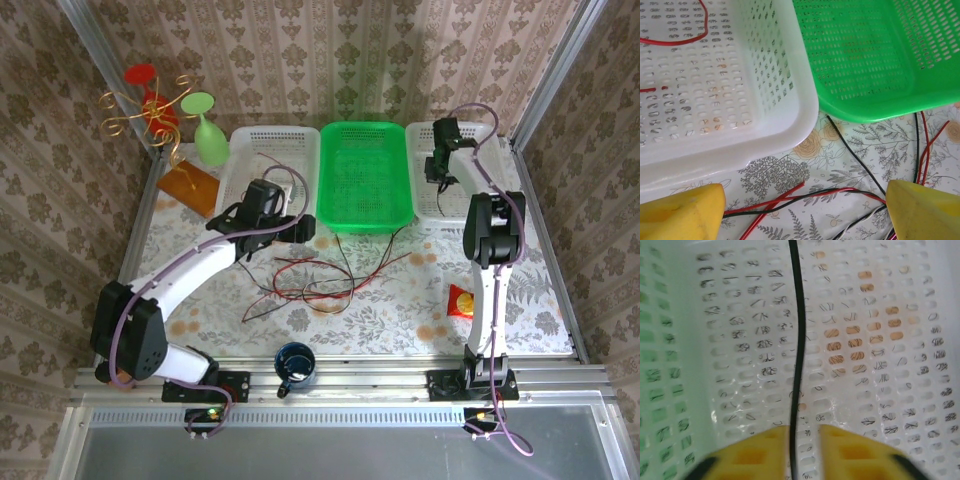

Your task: Untangle the cables

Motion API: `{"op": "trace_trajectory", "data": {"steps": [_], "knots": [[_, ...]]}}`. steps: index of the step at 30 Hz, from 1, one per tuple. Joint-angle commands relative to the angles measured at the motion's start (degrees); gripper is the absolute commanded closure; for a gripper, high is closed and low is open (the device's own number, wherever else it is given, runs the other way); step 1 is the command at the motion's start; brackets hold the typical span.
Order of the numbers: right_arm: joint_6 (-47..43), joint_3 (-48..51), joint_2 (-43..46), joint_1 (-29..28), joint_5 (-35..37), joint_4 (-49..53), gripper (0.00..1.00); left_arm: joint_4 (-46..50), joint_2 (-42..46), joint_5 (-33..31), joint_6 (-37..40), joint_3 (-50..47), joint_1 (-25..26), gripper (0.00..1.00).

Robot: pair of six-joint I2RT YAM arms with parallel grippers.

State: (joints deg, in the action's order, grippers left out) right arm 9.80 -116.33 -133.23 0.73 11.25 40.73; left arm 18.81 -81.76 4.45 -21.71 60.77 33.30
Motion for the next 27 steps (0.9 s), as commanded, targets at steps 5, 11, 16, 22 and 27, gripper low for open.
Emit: {"op": "trace_trajectory", "data": {"steps": [5,11,16,22,27], "knots": [[0.47,-3.35,5.98,0.76,-4.01,5.24,0.18,7.7,0.87,1.26,-1.43,7.53,-2.26,0.17],[2.25,-3.56,13.26,1.38,-7.9,7.86,0.0,20.73,-6.26,0.04,4.29,20.9,-7.58,0.18],[5.07,-0.44,19.23,1.33,-12.63,8.0,0.0,24.84,-14.19,-0.16,8.38,28.33,-11.63,0.16],[5.22,7.71,25.74,0.23,-13.45,2.09,0.0,20.35,-21.2,0.26,7.87,29.25,-13.56,0.16],[5.58,7.99,26.9,0.19,-14.74,3.22,0.0,15.82,-26.79,2.49,6.14,30.42,-14.0,0.16]]}}
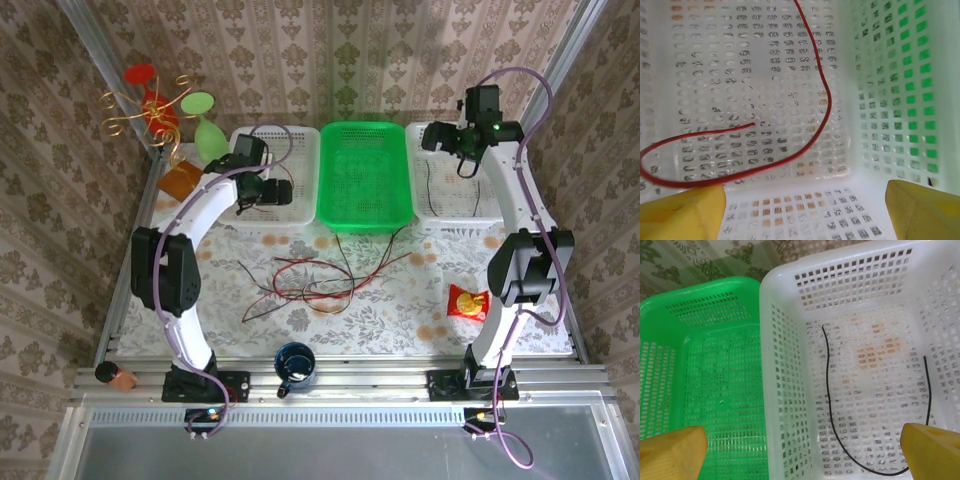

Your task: Untangle the cables

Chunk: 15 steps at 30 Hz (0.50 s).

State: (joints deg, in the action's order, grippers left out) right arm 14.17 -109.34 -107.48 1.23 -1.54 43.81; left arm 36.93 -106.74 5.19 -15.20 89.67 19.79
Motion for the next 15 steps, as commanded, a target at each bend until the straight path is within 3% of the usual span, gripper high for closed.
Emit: {"op": "trace_trajectory", "data": {"steps": [1,8,15], "knots": [[1.27,1.27,1.58,-0.36,-2.34,0.07,0.0,-2.87,-3.02,2.53,-0.82,1.89,-0.64,0.16],[1.27,4.53,3.4,-0.82,-2.48,-2.63,0.0,-5.37,-9.91,7.76,-2.71,3.77,-1.94,0.17],[1.87,6.43,2.89,-1.54,-2.94,-3.06,0.01,-1.15,-20.31,9.5,-3.4,16.84,-3.44,0.19]]}}
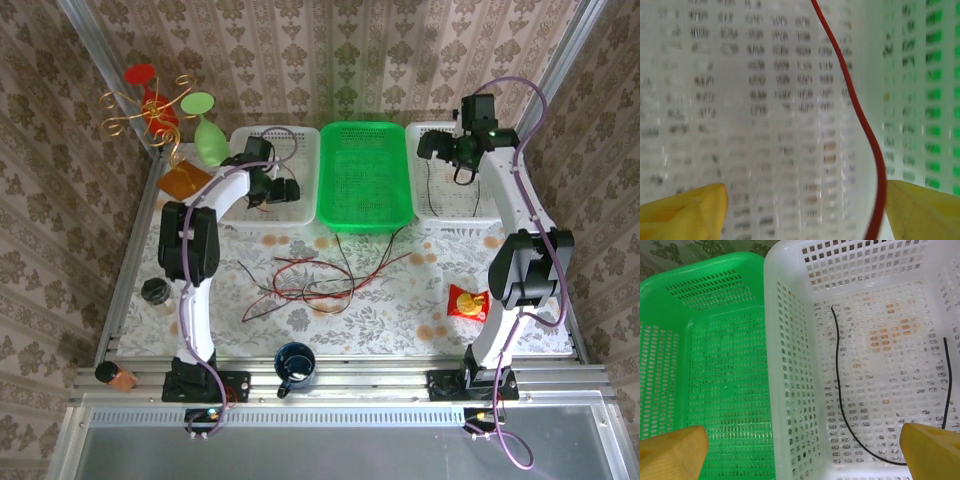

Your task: Untangle the cables

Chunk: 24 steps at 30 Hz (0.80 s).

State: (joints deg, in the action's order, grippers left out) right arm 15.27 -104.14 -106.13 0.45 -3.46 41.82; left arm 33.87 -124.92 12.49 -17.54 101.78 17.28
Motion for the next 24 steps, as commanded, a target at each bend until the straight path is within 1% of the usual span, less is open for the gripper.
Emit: {"op": "trace_trajectory", "data": {"steps": [1,4,6,8,10,15,17,21,24], "knots": [[0.73,1.41,1.71,-0.79,-1.02,-1.13,0.01,3.41,-3.78,2.35,-0.63,7.29,-1.06,0.19],[0.6,1.56,2.23,-0.89,-1.39,-0.62,0.01,8.68,-5.95,2.14,1.68,13.18,-0.72,0.2],[0.45,2.23,3.04,-0.88,-2.04,-0.81,0.01,9.42,-2.96,0.15,3.08,12.63,-0.21,0.2],[0.83,4.69,4.1,-0.89,-2.87,-2.76,0.01,7.9,2.06,-2.5,4.24,9.54,0.6,0.19],[1.87,6.62,4.63,-0.97,-3.79,-3.75,0.01,7.0,5.92,-3.16,4.22,7.6,0.74,0.19],[4.66,10.4,6.86,-2.55,-6.47,-2.8,0.02,10.06,12.28,-3.88,4.96,6.67,1.35,0.19],[5.45,13.23,8.98,-3.94,-6.13,-2.95,0.02,8.76,15.61,-5.05,4.63,3.37,2.83,0.19],[8.27,21.09,14.68,-7.74,-5.08,-4.73,0.03,3.77,23.11,-8.07,4.29,-5.21,7.84,0.19],[11.01,27.5,19.19,-11.43,-4.85,-5.72,0.09,2.98,26.74,-8.41,2.85,-9.07,10.94,0.19]]}}
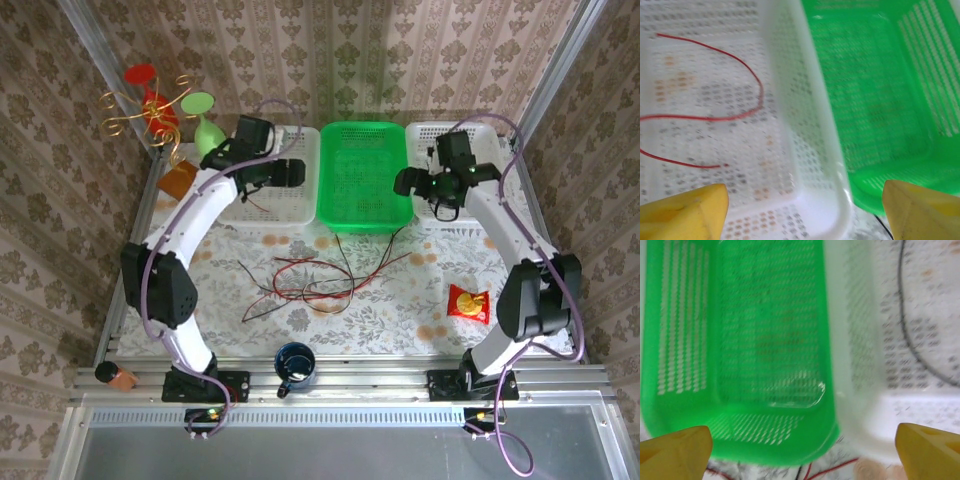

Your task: Untangle the cables

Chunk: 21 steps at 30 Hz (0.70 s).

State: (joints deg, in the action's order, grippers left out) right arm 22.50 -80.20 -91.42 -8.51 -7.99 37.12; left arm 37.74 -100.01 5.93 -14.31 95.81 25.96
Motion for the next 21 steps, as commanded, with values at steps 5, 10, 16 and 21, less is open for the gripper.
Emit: {"op": "trace_trajectory", "data": {"steps": [5,10,16,21], "knots": [[7.74,15.47,11.14,-10.31,0.51,-2.67,0.25,-6.38,9.15,1.09,-2.79,-13.54,5.79,0.19],[13.06,27.61,16.92,-13.16,-2.88,-8.29,0.44,-9.22,15.08,0.55,-5.11,-23.42,8.31,0.19],[15.03,32.89,14.95,-16.98,-6.32,-14.81,0.56,-16.75,19.21,0.96,-11.7,-34.36,9.7,0.19],[17.95,32.45,8.88,-20.47,-7.69,-19.33,0.65,-20.65,19.07,0.56,-14.13,-37.23,11.49,0.2]]}}
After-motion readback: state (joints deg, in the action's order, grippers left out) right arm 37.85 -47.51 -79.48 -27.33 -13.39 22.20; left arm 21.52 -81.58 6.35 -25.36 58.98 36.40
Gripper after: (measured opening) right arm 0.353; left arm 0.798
